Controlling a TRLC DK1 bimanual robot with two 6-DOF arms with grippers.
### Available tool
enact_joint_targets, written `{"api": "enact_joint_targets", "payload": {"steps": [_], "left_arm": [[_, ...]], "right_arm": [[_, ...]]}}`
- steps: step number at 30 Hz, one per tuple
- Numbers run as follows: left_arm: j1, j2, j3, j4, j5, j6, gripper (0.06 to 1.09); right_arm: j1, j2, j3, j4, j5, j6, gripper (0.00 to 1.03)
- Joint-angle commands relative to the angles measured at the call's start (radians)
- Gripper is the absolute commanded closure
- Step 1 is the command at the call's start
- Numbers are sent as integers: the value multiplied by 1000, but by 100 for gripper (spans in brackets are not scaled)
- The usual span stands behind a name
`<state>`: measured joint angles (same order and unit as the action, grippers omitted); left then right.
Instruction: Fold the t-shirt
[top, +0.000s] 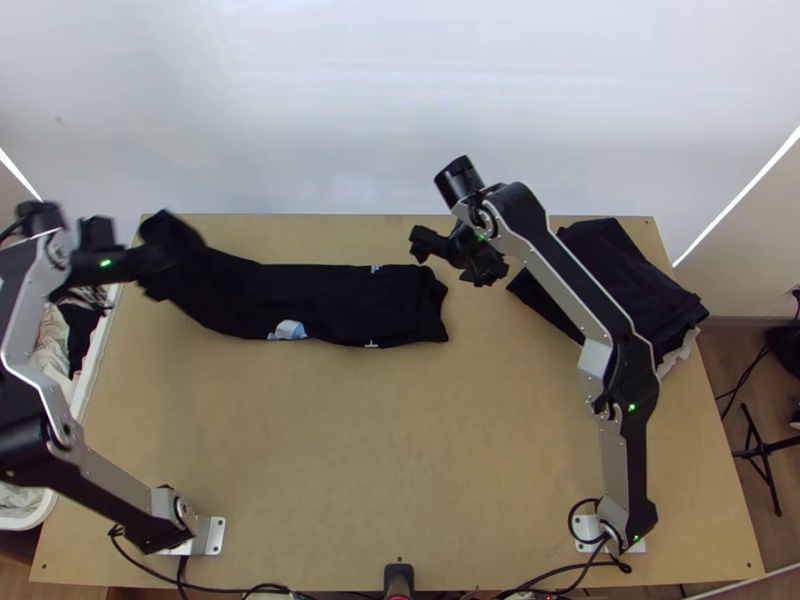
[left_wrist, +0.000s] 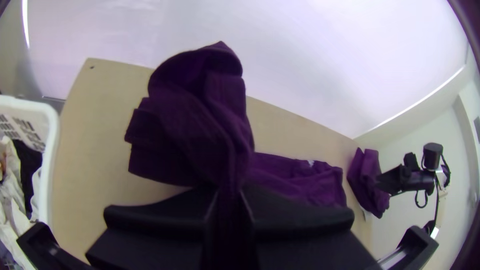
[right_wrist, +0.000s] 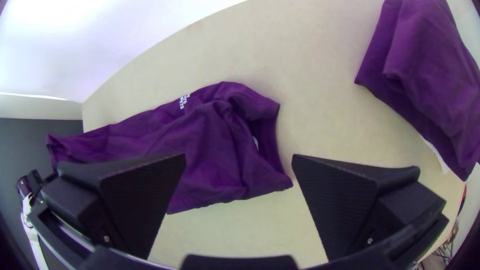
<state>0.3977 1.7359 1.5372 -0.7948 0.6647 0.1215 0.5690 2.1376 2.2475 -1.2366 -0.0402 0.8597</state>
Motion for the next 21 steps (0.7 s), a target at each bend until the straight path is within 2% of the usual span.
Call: {"api": "enact_joint_targets", "payload": {"steps": [1,9,21], "left_arm": [[-296,-124,3,-23,-30,-151,105],[-576,-62,54,-1,-91,-263,105],[-704,123,167,63,-129,-341,105]], "right_arm": [[-46,-48,-29,-38,0,2,4],[-149,-139,-117,-47,-1,-7,4],[-208,-263,-243,-38,0,-8,4]]}}
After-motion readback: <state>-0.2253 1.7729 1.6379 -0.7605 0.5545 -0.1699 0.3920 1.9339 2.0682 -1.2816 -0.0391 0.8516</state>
